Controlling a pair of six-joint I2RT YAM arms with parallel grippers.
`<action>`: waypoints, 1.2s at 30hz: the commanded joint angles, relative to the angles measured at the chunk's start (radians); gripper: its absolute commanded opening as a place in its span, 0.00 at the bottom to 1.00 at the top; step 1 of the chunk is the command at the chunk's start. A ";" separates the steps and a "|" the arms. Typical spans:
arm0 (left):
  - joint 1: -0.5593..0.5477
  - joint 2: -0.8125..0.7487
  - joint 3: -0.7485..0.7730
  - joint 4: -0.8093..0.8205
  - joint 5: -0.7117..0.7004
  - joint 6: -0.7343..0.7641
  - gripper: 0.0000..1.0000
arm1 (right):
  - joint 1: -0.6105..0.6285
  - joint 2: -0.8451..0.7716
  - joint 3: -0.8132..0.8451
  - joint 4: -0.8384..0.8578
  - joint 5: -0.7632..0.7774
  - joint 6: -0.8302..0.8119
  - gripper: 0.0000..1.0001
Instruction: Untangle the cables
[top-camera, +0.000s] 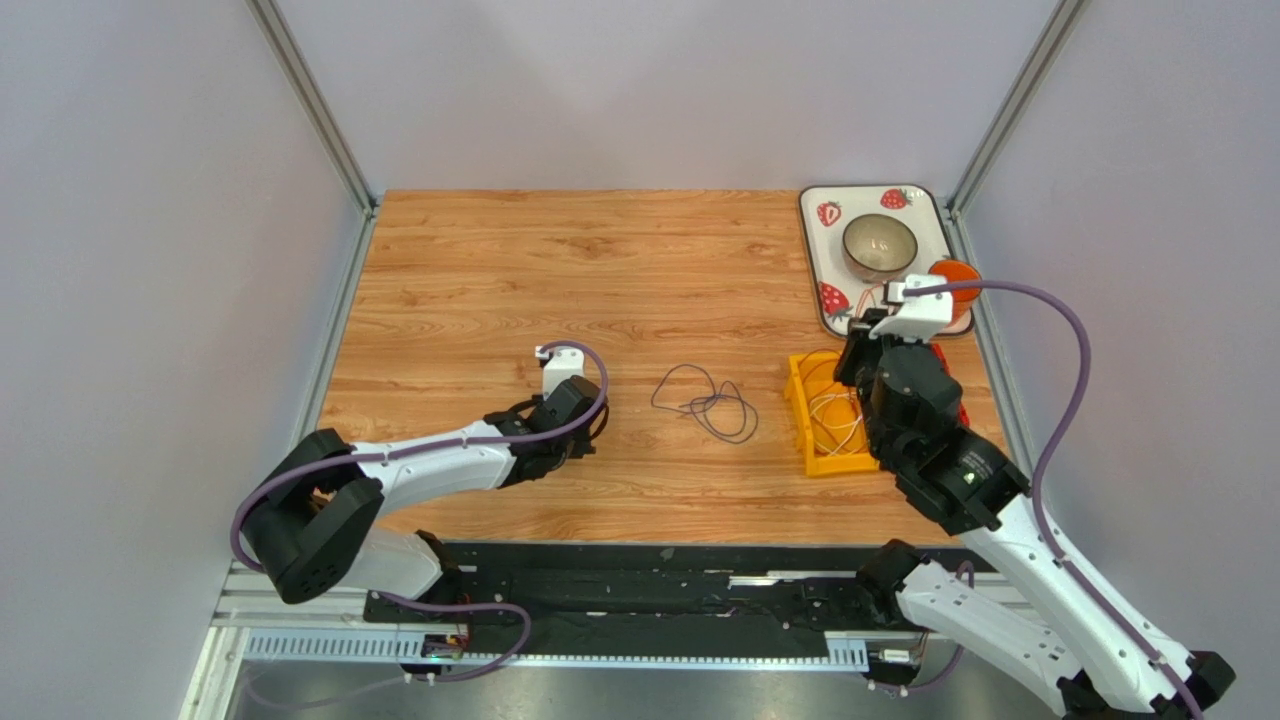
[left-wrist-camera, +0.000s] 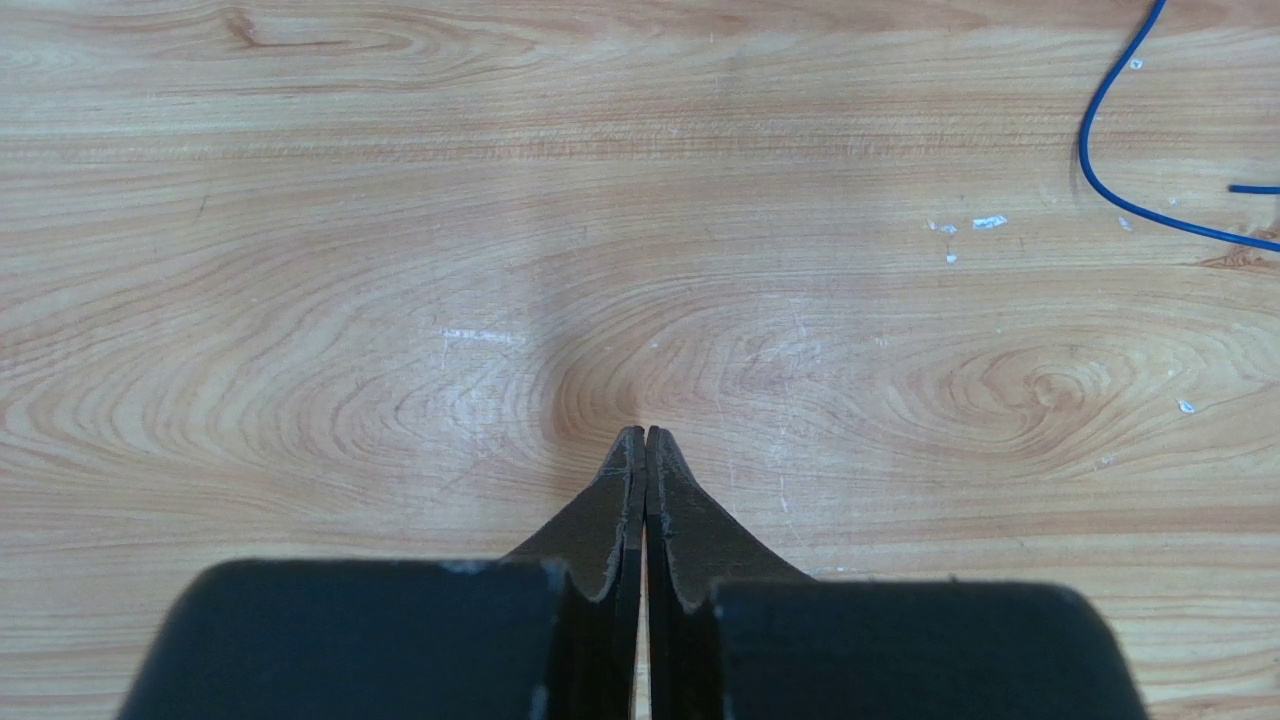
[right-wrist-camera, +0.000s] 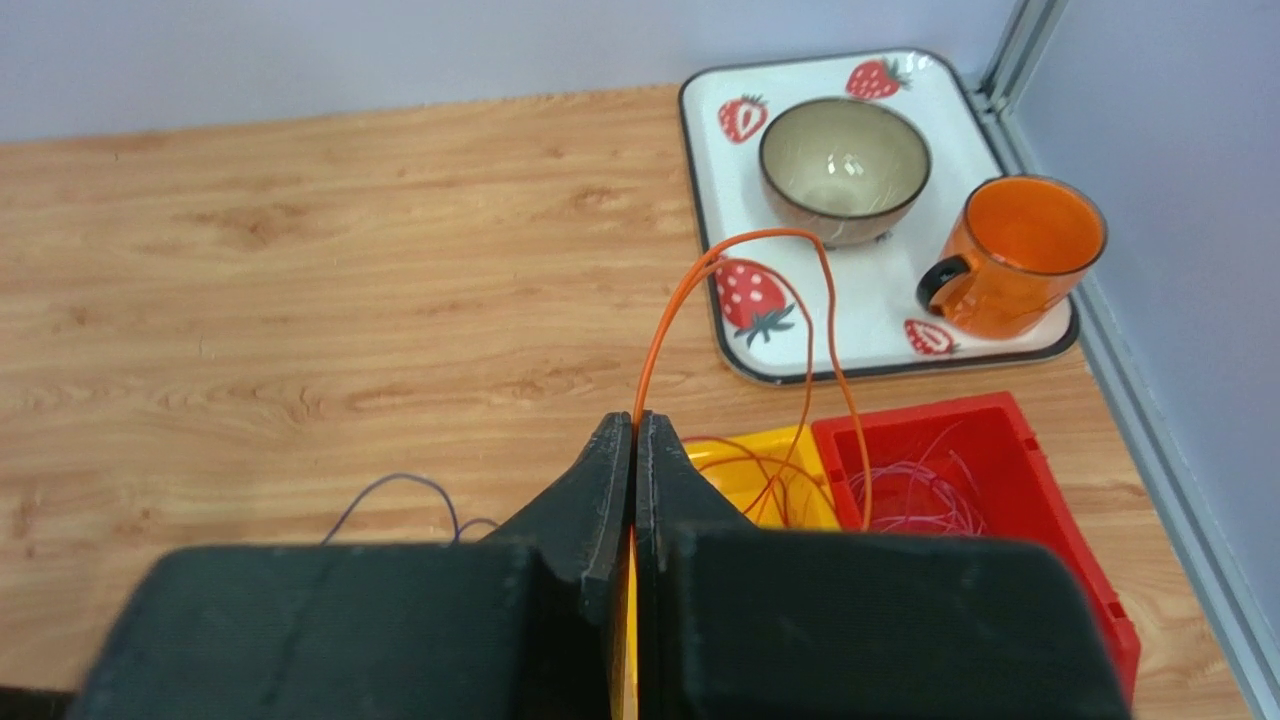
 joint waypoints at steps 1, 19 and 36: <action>-0.001 0.008 0.026 0.014 -0.001 0.007 0.00 | -0.023 -0.017 -0.063 0.076 -0.109 0.036 0.00; 0.000 0.025 0.040 0.005 0.000 0.010 0.00 | -0.400 -0.016 -0.276 0.127 -0.598 0.256 0.00; 0.000 0.028 0.046 -0.001 -0.001 0.012 0.00 | -0.532 0.065 -0.400 0.155 -0.674 0.335 0.00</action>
